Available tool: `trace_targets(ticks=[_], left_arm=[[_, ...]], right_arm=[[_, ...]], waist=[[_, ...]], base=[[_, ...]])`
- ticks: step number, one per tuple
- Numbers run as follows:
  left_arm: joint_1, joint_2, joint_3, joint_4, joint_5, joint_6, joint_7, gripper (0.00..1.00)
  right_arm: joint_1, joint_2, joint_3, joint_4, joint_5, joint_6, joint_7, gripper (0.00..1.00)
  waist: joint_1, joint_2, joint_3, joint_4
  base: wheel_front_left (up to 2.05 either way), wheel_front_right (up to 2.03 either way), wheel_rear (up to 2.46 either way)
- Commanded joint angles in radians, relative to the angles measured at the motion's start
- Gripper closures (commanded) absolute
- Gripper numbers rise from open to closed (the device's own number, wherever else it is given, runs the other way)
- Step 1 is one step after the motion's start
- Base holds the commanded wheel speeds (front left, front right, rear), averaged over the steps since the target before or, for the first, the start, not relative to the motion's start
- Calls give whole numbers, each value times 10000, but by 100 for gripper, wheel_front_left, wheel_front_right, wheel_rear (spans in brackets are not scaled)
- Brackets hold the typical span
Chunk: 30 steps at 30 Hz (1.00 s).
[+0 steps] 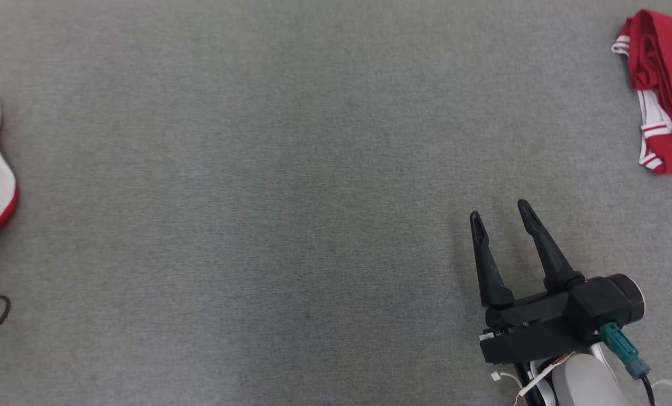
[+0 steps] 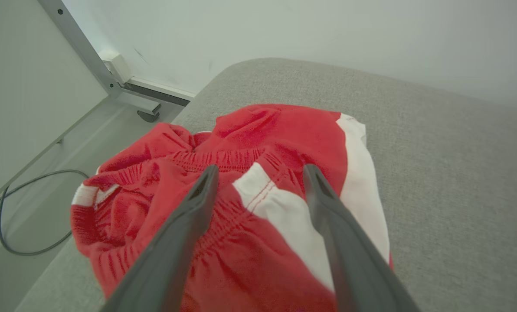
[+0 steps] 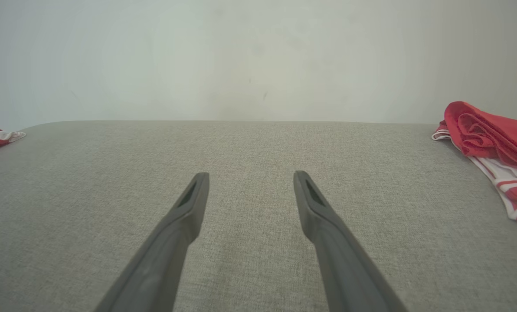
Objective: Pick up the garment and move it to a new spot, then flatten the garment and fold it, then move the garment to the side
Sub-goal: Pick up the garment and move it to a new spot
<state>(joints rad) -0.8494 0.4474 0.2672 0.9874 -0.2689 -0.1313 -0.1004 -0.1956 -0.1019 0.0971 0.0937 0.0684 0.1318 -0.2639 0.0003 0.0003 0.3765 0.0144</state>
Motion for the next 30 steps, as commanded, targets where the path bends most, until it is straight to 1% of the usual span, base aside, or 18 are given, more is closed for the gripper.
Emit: trace_targets(ticks=[1,4,7,10,13,14,18,19,20,21,27,30], left_arm=[[-226,139,-67,408,-117,20,414,0],[-408,274,113,1219,-431,29,1316,0],[-591,458,54,1874,-504,75,2305,0],[-809,571,224,2347,-761,212,3082,0],[-765,439,372,2590,-981,340,3475,0],[-765,439,372,2590,-981,340,3475,0],[-560,147,430,2740,-1185,375,3630,0],[-518,87,404,2750,-1198,357,3562,14],[-495,52,395,2702,-1217,332,3399,96],[-477,10,365,2661,-1219,312,3270,100],[-419,8,204,2145,-1151,185,1880,100],[-603,-88,88,1842,-1165,91,1204,100]], right_arm=[[-102,-37,20,-67,-45,-27,1,0],[-170,-47,8,-124,-64,-27,0,0],[-196,-72,57,-150,-76,-27,0,0],[-131,-124,52,-187,-66,-27,0,0],[-88,-164,59,-177,-52,-27,0,0],[-88,-164,59,-177,-52,-27,0,0],[-44,-222,59,-164,-80,-27,0,0],[-35,-240,51,-156,-80,-27,0,0],[-20,-252,41,-143,-80,-27,0,0],[-2,-261,20,-127,-82,-27,0,0],[108,-263,-58,-43,-62,-27,0,0],[157,-211,-108,7,10,-27,0,0]], waist=[[-3,-3,280,-227],[-3,-3,297,-277],[-3,-3,266,-343],[-3,-3,217,-389],[-3,-3,185,-415],[-3,-3,185,-415],[-3,-3,126,-430],[-3,-3,103,-423],[-3,-3,70,-412],[-3,-3,36,-397],[-3,-3,-353,-242],[-3,-3,-620,-128]], base=[[0,0,0],[0,0,0],[0,0,0],[0,0,0],[0,0,0],[0,0,0],[0,0,0],[0,0,0],[0,0,0],[0,0,0],[0,0,0],[0,0,0]])
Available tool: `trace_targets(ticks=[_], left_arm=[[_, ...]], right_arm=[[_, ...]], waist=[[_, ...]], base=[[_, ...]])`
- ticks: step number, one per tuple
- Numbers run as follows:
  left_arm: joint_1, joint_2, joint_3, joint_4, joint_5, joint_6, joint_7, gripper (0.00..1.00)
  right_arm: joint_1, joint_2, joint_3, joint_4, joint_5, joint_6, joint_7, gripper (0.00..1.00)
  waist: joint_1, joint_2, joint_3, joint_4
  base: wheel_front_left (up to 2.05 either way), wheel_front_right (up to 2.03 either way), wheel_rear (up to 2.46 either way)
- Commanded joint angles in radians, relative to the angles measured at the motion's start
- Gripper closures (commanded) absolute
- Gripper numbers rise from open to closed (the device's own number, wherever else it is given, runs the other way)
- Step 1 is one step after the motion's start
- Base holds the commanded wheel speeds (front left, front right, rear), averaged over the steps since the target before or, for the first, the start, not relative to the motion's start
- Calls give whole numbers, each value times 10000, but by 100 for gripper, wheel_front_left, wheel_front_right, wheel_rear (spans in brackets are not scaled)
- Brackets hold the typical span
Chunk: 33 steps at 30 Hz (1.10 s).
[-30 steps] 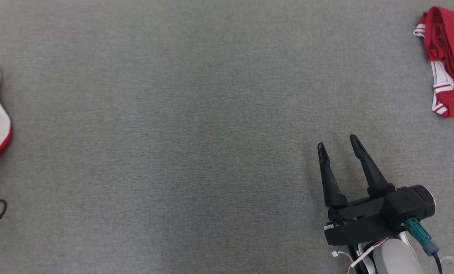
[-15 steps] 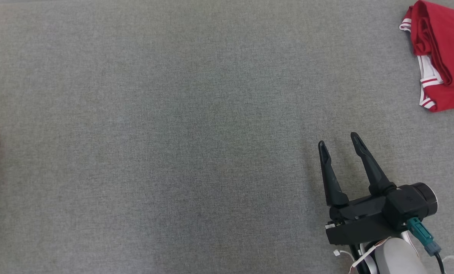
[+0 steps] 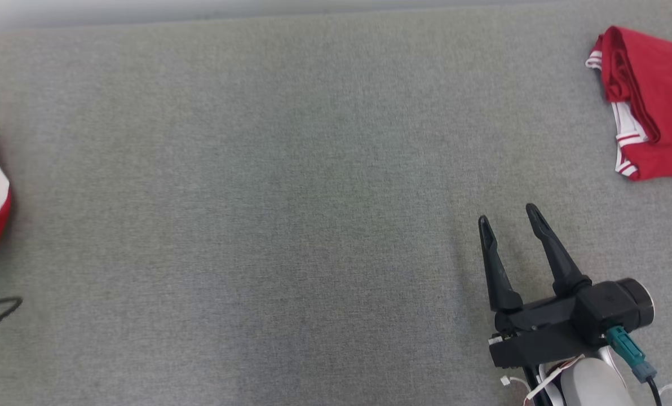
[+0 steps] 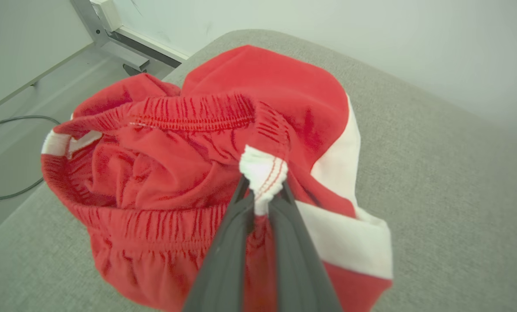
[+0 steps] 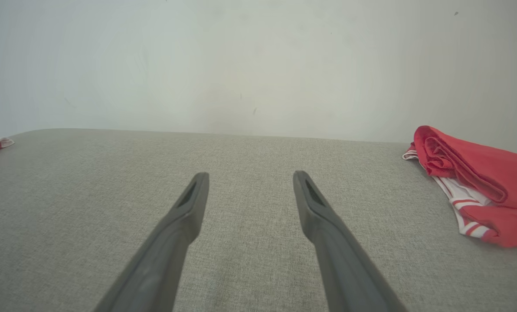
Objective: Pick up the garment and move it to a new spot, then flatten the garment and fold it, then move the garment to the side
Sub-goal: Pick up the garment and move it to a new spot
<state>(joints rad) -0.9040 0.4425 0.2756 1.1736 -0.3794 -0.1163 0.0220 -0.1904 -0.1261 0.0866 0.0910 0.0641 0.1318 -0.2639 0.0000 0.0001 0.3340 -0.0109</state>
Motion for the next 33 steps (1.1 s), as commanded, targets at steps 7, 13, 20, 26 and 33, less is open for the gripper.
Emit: trace_targets(ticks=[7,13,20,26,33], left_arm=[[-655,-353,-1024,-1252,-167,-151,-1045,100],[-803,-500,-2389,-2986,-991,-131,-1260,100],[-549,-894,-3775,-5111,-2142,-133,-1220,100],[-69,-1640,-4332,-6365,-2647,-134,-1360,100],[504,-2473,-4949,-6978,-2627,-96,-1314,100]], right_arm=[[302,251,-32,206,153,-27,0,0],[391,425,-63,320,278,-27,1,0],[602,612,-41,350,298,-28,1,0],[750,711,-68,396,363,-28,0,0],[836,749,-54,452,458,-28,0,0]], waist=[[0,-1,-963,360],[0,-1,-1476,108],[0,-1,-1890,-658],[0,-1,-2101,-1544],[0,-1,-2116,-2333]], base=[[0,0,0],[0,0,0],[0,0,0],[0,0,0],[0,0,0]])
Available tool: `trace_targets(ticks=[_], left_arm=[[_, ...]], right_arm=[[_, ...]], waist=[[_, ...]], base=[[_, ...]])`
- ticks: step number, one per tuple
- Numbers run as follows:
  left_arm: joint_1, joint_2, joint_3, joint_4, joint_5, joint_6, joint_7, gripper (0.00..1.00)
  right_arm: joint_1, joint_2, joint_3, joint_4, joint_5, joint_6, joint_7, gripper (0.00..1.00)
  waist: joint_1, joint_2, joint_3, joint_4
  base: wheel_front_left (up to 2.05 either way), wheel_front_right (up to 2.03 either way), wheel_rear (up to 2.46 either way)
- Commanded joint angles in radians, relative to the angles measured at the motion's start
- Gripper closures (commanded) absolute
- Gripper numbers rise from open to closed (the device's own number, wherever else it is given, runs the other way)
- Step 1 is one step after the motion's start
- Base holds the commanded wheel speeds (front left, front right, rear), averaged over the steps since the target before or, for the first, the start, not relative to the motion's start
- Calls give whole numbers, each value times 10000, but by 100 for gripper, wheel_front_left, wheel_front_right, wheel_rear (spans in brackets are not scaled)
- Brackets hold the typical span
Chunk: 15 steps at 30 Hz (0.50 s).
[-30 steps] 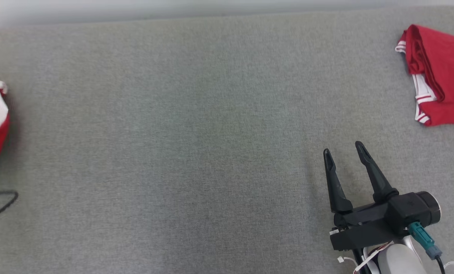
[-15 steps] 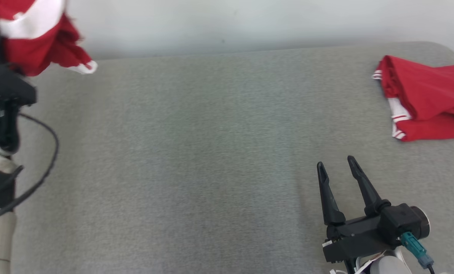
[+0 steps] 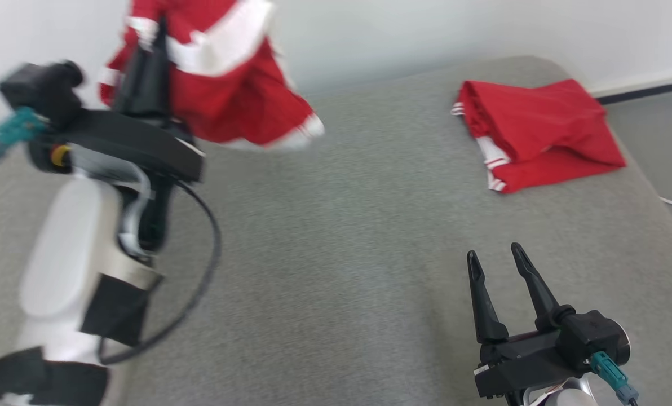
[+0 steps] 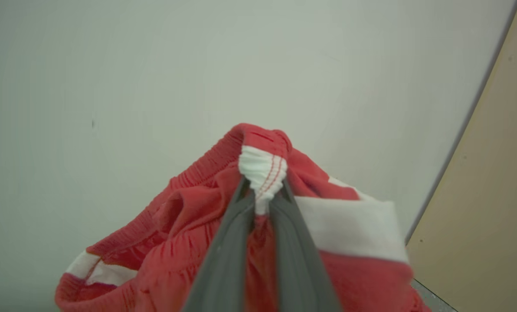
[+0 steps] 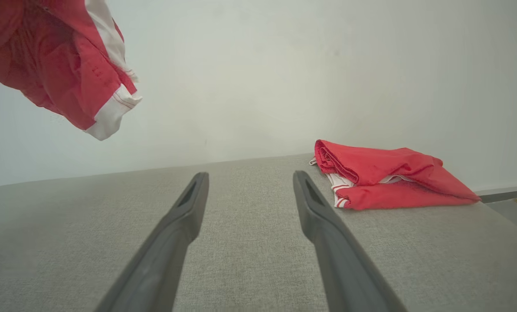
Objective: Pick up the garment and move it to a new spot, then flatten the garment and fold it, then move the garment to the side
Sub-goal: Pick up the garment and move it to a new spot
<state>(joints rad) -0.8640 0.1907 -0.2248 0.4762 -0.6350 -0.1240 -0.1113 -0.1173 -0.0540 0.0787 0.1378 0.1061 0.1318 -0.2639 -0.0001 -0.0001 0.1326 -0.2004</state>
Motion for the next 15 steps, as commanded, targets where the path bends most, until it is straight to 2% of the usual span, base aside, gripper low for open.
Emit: trace_targets(ticks=[1,6,15], left_arm=[[146,-85,-80,-42,-37,-21,28,100],[471,-714,-584,-170,-94,-18,7,100],[1759,-1088,-1726,189,153,-35,-43,100]], right_arm=[[109,33,1,2,53,-28,1,0],[170,50,-14,11,169,-28,0,0],[323,48,-177,-81,450,-28,0,0]], waist=[[1,1,-92,-535],[1,1,4,-846],[1,1,279,-856]], base=[[0,0,0],[0,0,0],[0,0,0]])
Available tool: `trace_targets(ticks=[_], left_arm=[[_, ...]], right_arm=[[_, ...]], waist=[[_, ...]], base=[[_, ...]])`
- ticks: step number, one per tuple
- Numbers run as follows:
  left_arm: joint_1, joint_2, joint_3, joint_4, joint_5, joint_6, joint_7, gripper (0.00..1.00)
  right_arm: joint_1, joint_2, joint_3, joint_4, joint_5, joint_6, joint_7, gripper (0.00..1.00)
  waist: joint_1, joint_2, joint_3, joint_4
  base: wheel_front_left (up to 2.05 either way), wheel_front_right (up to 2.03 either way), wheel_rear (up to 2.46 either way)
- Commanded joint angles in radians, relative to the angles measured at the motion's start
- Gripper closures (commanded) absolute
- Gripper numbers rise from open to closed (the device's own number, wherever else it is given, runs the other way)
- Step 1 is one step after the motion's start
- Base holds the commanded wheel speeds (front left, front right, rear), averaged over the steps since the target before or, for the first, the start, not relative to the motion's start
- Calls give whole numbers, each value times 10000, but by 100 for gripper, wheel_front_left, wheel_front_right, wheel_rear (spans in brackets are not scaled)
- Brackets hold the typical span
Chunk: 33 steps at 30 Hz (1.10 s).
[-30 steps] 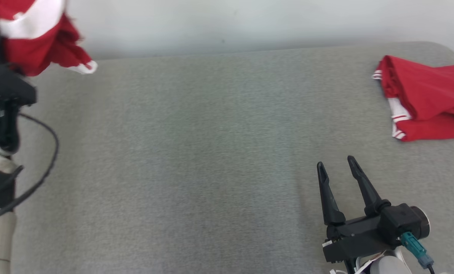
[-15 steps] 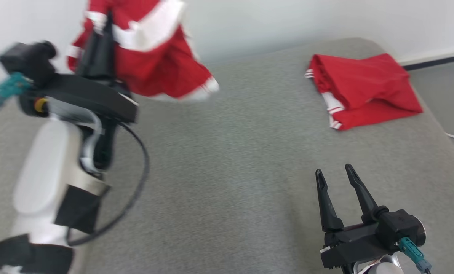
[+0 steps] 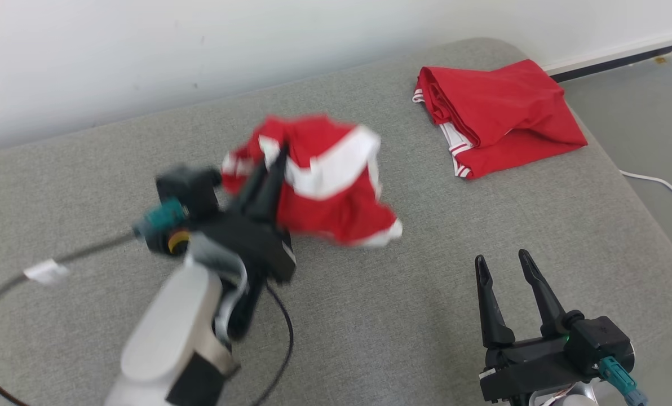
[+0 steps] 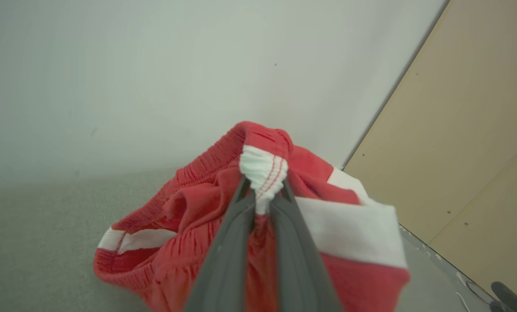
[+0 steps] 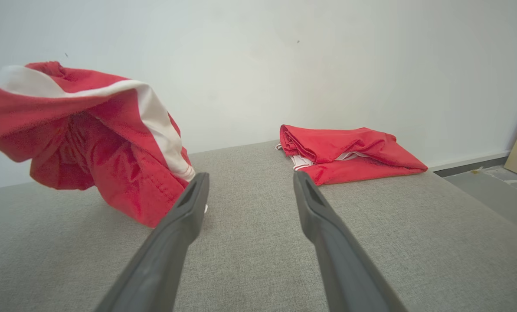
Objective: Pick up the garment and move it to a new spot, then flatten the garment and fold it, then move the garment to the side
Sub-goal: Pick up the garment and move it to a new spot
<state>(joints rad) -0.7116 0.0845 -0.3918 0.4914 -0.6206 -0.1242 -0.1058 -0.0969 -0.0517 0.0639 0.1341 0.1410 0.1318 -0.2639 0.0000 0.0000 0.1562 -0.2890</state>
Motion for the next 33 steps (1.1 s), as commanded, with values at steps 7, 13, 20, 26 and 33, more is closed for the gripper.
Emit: trace_targets(ticks=[7,13,20,26,33], left_arm=[[1604,-73,-627,1035,46,-52,-463,100],[1922,-67,-970,2009,234,-68,-955,0],[1880,-9,-796,1732,542,-26,-1565,0],[2619,280,73,388,1013,167,-1591,0],[4108,552,1422,-1276,1969,271,-1596,0]], right_arm=[[-46,28,24,28,149,-28,0,0],[-131,27,30,99,62,-28,0,0],[154,24,-114,110,-17,-28,2,0],[318,26,-230,68,-73,-28,0,0],[482,22,-340,10,-114,-28,0,0]], waist=[[0,0,164,263],[0,0,106,576],[0,0,-281,1065],[0,0,-540,1446],[0,0,-796,1828]], base=[[0,0,0],[0,0,0],[0,0,0],[0,0,0],[0,0,0]])
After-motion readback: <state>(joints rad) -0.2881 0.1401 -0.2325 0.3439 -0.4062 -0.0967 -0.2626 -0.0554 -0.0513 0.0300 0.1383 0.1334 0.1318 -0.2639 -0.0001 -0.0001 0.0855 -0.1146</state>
